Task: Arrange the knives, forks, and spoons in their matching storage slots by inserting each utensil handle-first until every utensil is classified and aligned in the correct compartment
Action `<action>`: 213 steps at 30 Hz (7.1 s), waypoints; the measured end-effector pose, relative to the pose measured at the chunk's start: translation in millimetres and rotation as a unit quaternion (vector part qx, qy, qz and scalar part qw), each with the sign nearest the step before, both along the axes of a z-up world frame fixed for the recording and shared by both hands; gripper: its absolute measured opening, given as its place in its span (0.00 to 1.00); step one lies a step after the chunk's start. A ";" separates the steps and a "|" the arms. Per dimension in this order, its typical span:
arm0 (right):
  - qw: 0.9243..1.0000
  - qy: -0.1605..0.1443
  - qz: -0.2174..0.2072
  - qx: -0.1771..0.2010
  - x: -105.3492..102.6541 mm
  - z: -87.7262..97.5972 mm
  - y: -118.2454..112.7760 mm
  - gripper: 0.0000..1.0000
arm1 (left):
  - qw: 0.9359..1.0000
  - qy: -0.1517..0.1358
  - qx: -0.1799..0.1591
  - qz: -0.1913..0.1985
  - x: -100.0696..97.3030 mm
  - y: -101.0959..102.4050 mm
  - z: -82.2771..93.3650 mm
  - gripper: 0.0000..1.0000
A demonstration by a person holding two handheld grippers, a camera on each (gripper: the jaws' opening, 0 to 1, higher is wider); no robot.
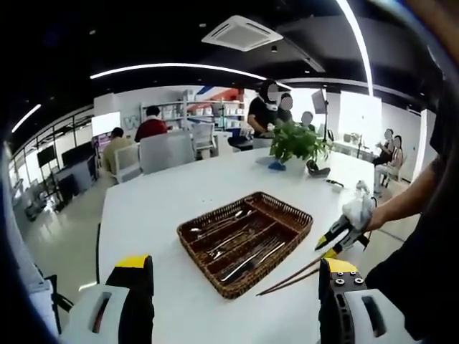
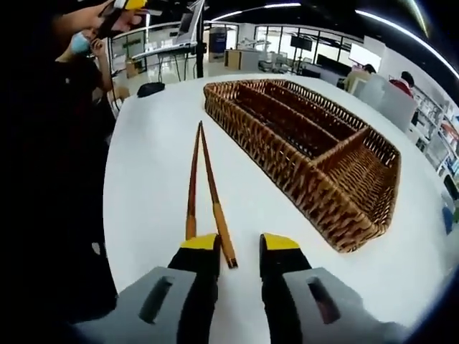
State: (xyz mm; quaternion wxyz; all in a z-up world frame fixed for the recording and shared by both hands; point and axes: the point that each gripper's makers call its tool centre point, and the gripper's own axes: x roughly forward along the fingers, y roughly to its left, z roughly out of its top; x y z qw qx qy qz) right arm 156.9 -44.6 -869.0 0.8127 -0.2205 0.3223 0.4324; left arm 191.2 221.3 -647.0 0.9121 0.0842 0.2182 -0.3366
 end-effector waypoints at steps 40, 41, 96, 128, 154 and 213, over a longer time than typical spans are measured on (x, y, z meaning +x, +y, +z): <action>0.994 0.019 0.103 0.030 -21.1 69.5 18.2 0.01 | 1.000 -0.014 -0.005 -0.002 10.5 -9.9 6.3 1.00; 0.994 0.016 0.099 0.037 -19.9 76.4 17.7 0.01 | 1.000 -0.015 -0.004 -0.004 11.6 -11.6 6.6 1.00; 0.939 -0.068 -0.333 0.060 51.5 150.4 -115.8 0.01 | 1.000 -0.027 -0.012 -0.008 16.4 -21.1 11.6 1.00; 0.929 -0.073 -0.356 0.068 70.1 156.1 -96.7 0.01 | 1.000 -0.020 -0.015 -0.010 19.5 -2.5 -0.8 1.00; 0.929 -0.089 -0.355 0.061 143.0 159.5 -67.5 0.01 | 0.999 -0.028 -0.019 0.009 35.8 35.9 5.9 1.00; 0.916 0.005 -0.400 0.013 118.9 44.2 -54.3 0.01 | 0.999 -0.029 -0.013 0.035 41.7 74.1 -4.3 1.00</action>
